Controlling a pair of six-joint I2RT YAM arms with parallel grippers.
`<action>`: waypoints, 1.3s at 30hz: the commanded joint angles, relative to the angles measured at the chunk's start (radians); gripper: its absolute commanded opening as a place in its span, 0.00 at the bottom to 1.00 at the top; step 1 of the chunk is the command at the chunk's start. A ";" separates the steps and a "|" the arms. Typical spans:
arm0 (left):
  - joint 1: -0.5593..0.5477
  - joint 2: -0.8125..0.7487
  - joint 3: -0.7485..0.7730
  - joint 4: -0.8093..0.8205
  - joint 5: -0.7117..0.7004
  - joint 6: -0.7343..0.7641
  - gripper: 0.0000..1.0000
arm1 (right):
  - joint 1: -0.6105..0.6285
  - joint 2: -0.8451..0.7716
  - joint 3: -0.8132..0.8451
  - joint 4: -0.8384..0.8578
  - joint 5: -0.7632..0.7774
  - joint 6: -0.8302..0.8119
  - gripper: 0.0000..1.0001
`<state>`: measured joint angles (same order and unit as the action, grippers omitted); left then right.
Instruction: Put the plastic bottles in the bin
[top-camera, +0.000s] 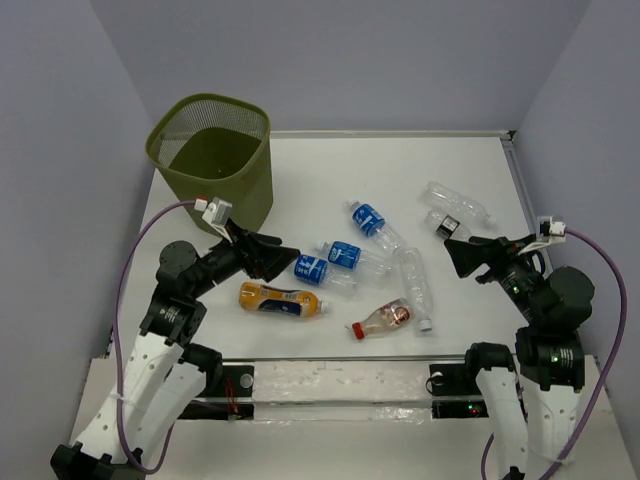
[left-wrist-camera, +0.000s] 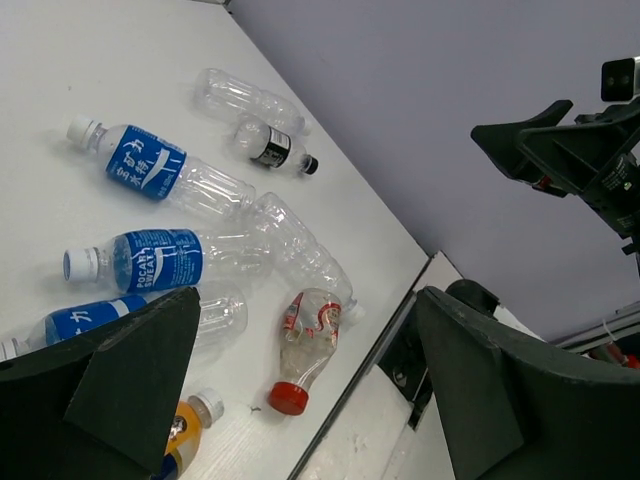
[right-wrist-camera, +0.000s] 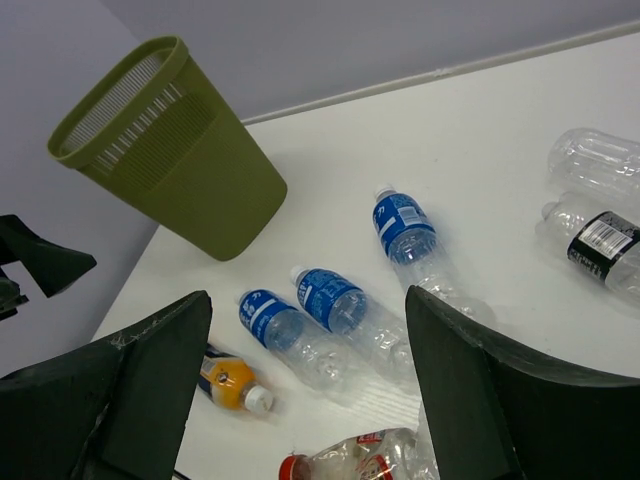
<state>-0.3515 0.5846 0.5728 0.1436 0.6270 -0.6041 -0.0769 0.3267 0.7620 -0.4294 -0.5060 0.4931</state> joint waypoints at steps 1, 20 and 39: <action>-0.001 0.033 0.018 0.096 0.022 -0.037 0.99 | 0.008 -0.011 0.004 0.001 -0.020 -0.010 0.83; -0.377 0.444 0.124 0.050 -0.797 -0.144 0.99 | 0.008 0.064 -0.141 -0.011 0.020 0.009 0.82; -0.466 1.194 0.761 -0.137 -0.906 -0.062 0.99 | 0.008 0.132 -0.266 0.001 0.107 0.074 0.89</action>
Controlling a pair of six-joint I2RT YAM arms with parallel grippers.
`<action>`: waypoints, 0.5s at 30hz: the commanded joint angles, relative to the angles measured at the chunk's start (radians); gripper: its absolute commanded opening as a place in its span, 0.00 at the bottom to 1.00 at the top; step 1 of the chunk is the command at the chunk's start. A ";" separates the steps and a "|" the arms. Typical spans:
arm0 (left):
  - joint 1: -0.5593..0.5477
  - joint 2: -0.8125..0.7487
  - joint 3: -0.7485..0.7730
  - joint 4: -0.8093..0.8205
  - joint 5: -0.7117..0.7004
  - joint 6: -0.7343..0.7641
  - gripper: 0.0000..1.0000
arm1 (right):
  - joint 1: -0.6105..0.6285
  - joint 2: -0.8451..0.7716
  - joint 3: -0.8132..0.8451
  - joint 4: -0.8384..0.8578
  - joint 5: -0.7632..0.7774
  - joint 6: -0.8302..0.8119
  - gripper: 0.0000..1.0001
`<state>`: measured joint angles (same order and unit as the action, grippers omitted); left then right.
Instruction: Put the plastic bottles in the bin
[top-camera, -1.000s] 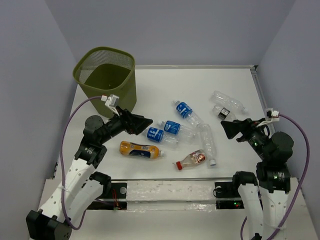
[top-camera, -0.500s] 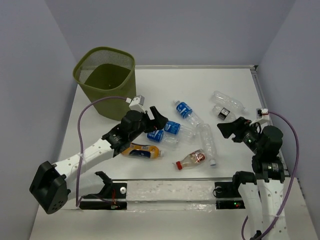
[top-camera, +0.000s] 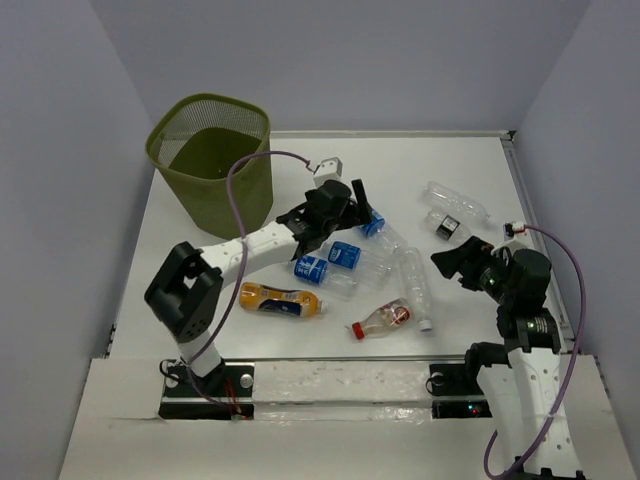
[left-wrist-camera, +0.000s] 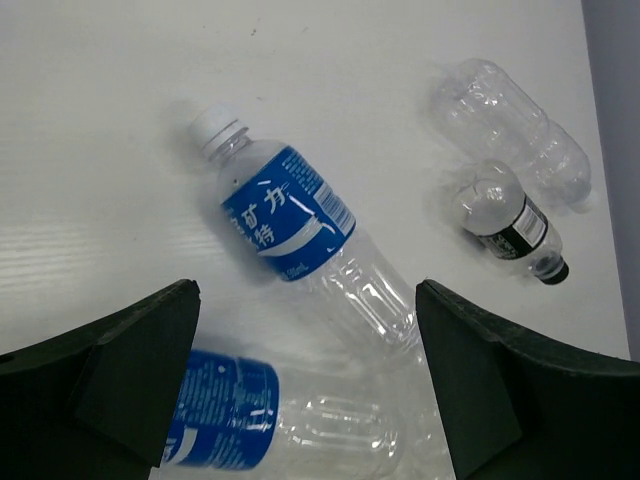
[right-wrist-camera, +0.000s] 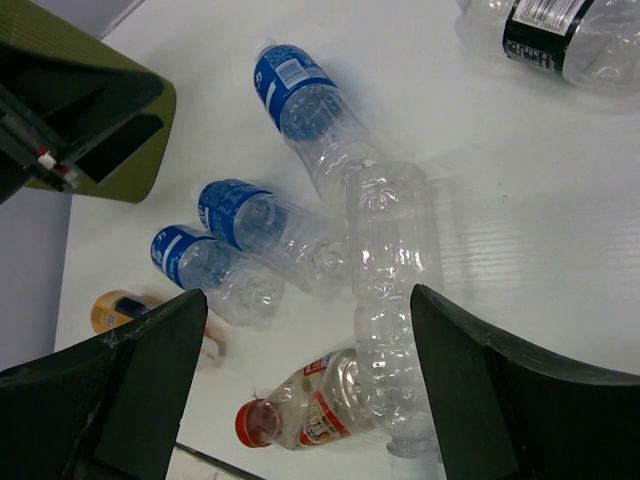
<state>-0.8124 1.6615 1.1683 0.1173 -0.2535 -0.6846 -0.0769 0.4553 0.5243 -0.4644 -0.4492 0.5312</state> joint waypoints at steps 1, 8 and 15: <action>-0.005 0.182 0.200 -0.117 -0.017 0.019 0.99 | 0.008 0.006 -0.041 0.040 0.053 0.049 0.89; 0.001 0.314 0.333 -0.156 0.020 -0.010 0.99 | 0.008 0.026 -0.095 0.076 0.037 0.062 0.94; 0.009 0.385 0.376 -0.160 0.031 -0.044 0.99 | 0.008 0.069 -0.133 0.128 0.017 0.061 0.95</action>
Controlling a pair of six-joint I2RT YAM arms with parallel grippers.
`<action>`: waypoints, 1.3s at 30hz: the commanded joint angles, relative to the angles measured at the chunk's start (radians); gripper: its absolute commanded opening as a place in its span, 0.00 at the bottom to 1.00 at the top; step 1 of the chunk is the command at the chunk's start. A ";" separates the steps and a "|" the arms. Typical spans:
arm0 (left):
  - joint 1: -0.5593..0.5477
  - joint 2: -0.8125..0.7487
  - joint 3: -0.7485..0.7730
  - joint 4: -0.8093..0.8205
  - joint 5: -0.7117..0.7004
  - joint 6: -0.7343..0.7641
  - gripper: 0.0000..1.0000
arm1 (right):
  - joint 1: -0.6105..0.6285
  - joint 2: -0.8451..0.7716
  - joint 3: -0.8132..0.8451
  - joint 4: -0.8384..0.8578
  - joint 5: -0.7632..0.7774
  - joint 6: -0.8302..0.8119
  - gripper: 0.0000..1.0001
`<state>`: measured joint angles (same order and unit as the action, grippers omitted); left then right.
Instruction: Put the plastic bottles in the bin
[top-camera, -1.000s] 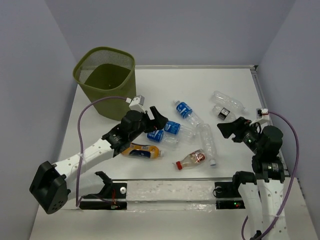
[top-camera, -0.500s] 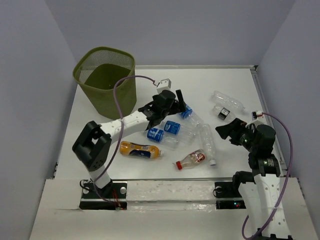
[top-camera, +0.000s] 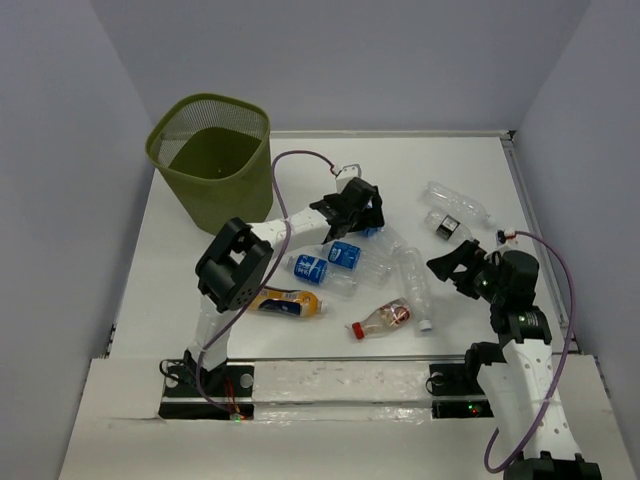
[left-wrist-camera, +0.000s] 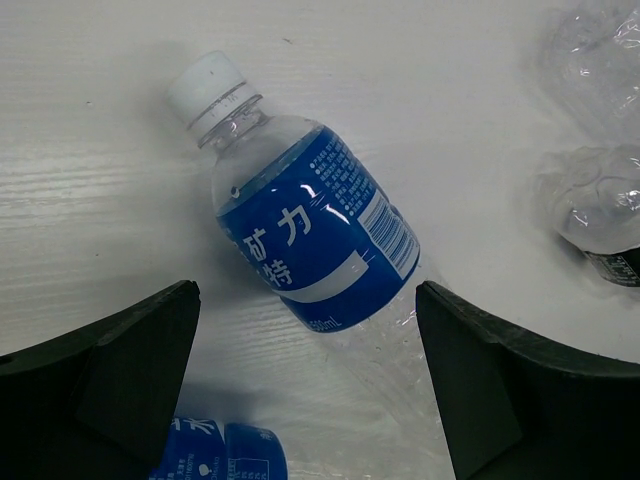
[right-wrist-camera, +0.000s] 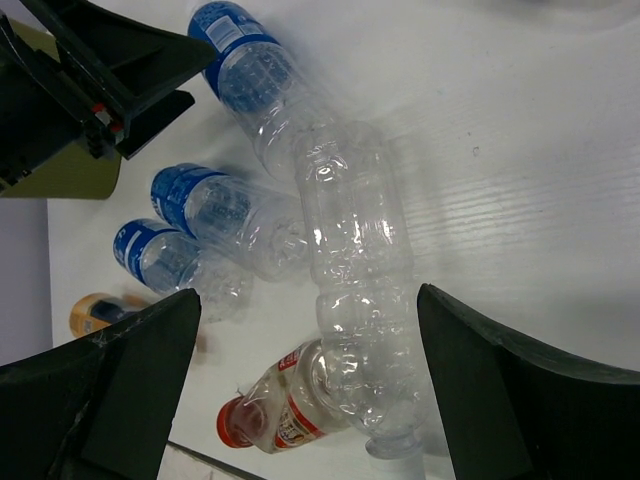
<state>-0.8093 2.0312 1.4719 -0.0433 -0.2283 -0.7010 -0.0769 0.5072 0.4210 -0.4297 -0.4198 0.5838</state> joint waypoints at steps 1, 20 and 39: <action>0.005 0.026 0.080 -0.003 0.010 -0.029 0.99 | 0.008 0.019 -0.036 0.098 -0.010 0.010 0.95; 0.038 0.170 0.191 0.037 0.041 -0.063 0.99 | 0.118 0.302 -0.054 0.318 0.041 -0.003 0.95; 0.091 0.188 0.186 0.218 0.144 -0.055 0.55 | 0.232 0.648 0.116 0.358 0.253 -0.110 0.96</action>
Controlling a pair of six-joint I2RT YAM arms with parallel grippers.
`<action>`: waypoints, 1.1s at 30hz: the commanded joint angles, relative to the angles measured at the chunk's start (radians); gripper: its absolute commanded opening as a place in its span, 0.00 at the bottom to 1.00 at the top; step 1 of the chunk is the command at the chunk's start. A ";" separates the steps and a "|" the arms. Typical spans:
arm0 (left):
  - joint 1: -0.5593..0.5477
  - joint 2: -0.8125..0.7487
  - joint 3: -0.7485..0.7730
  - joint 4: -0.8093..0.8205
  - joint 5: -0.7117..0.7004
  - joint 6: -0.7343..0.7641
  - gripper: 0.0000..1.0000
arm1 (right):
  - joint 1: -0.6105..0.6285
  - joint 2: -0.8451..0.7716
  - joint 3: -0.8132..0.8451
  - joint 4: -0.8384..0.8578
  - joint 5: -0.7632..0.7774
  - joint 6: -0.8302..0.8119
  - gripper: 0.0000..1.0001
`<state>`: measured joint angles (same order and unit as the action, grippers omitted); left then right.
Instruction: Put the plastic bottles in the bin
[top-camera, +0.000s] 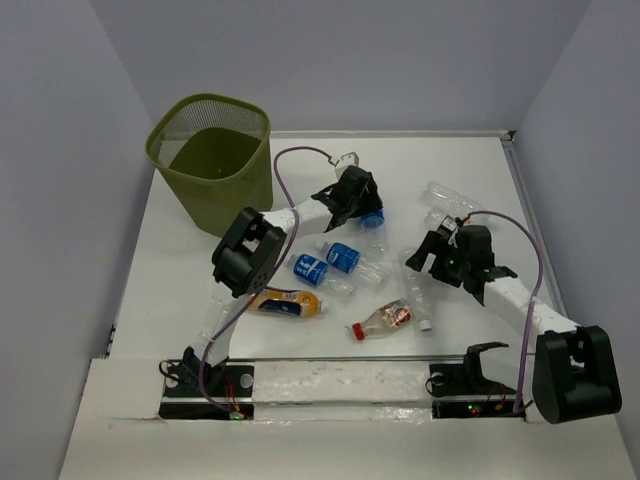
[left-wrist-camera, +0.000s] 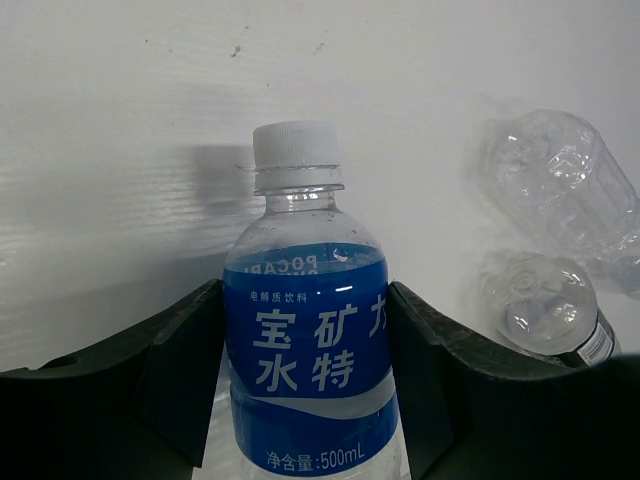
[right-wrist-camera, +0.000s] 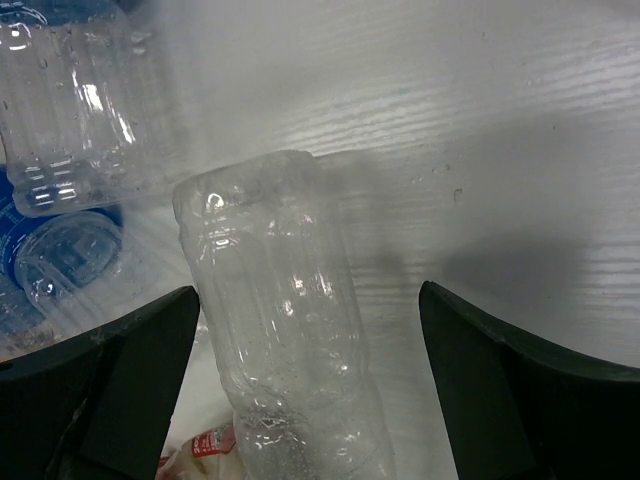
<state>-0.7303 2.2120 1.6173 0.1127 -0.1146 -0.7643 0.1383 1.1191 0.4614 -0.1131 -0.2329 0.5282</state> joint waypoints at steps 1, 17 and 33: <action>0.015 0.014 0.044 0.062 0.041 0.008 0.54 | 0.017 0.051 0.088 0.021 0.073 -0.062 0.96; 0.029 -0.182 0.087 0.145 0.043 0.092 0.43 | 0.056 0.208 0.211 -0.028 0.109 -0.099 0.84; 0.250 -0.581 0.200 -0.007 -0.026 0.230 0.43 | 0.066 0.162 0.191 -0.030 0.150 -0.085 0.58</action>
<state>-0.5518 1.7149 1.7729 0.1635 -0.1009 -0.5983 0.1974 1.3190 0.6331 -0.1528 -0.1192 0.4484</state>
